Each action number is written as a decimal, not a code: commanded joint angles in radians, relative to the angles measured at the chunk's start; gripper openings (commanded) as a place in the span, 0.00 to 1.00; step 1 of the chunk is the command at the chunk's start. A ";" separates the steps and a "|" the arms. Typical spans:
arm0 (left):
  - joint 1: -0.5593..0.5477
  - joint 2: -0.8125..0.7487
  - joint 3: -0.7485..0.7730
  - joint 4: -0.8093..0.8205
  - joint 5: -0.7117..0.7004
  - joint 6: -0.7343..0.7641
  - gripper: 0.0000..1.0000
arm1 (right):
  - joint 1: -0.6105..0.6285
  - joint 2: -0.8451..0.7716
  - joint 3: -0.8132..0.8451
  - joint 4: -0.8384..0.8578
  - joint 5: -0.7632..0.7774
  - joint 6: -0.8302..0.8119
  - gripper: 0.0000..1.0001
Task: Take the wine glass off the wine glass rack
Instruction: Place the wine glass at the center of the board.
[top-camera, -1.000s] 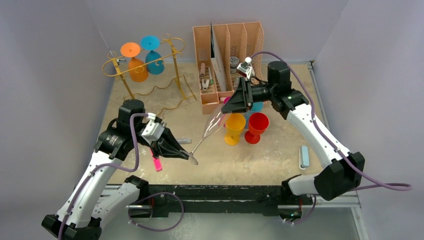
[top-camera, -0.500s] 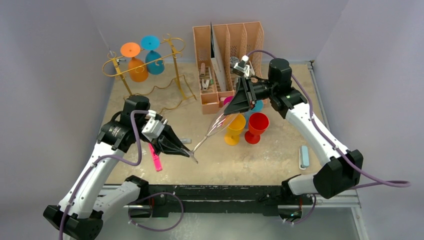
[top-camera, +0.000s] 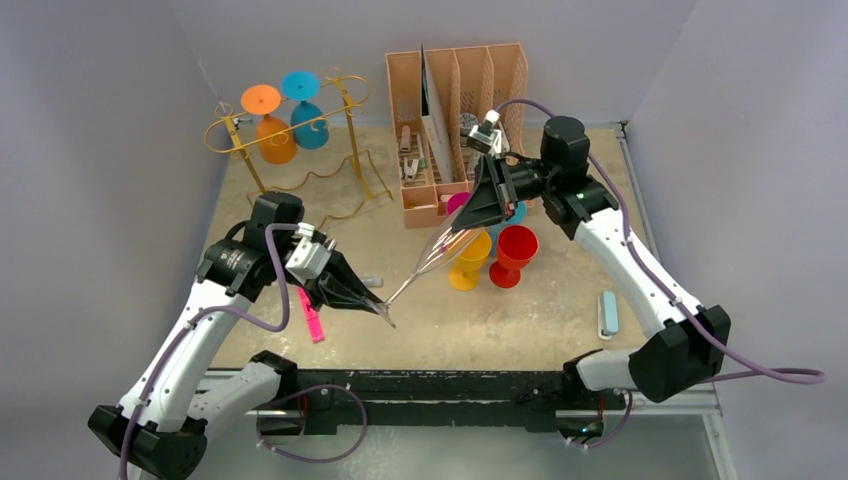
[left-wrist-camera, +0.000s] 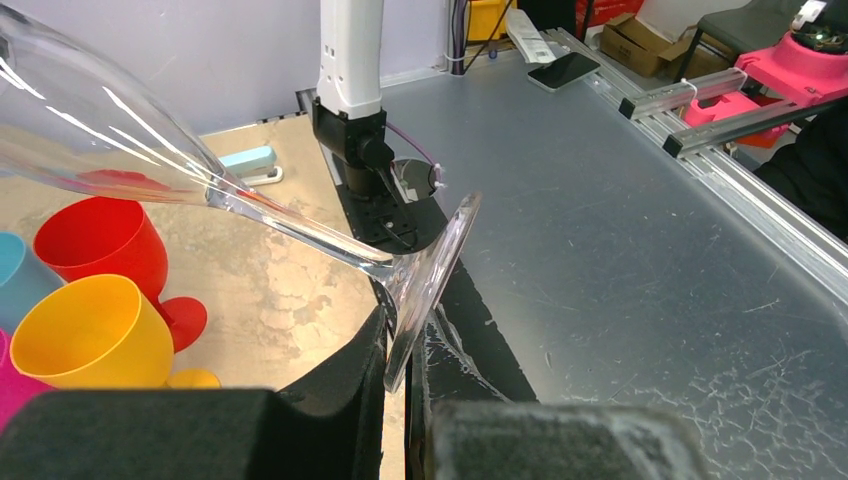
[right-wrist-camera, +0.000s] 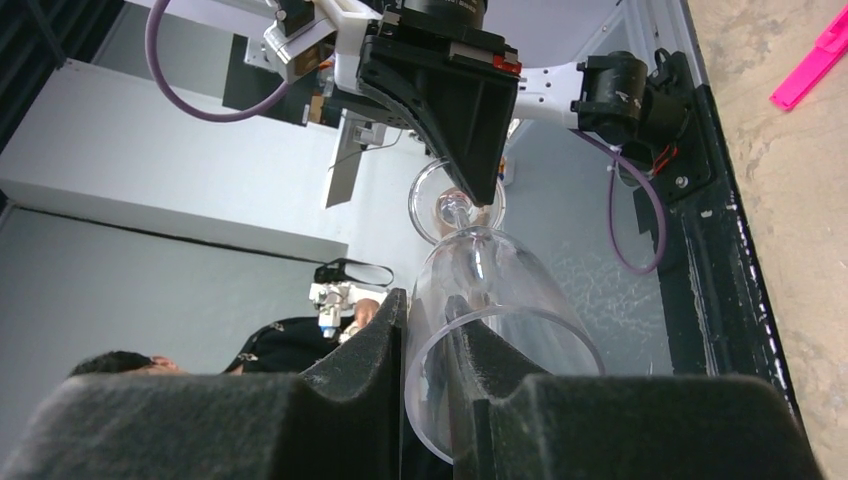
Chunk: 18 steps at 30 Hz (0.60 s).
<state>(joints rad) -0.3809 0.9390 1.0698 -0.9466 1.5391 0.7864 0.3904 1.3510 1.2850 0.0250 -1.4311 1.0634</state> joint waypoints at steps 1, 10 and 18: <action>0.013 -0.002 0.030 -0.006 -0.040 0.019 0.00 | 0.007 -0.064 -0.003 0.077 -0.022 0.014 0.00; 0.013 -0.001 0.037 0.017 -0.037 -0.008 0.00 | 0.008 -0.083 -0.022 0.088 0.011 0.013 0.00; 0.013 -0.002 0.041 0.032 -0.053 -0.037 0.06 | 0.017 -0.085 -0.036 0.092 0.027 0.006 0.00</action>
<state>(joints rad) -0.3809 0.9329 1.0725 -0.9409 1.5307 0.7761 0.3908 1.3018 1.2514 0.0677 -1.3979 1.0817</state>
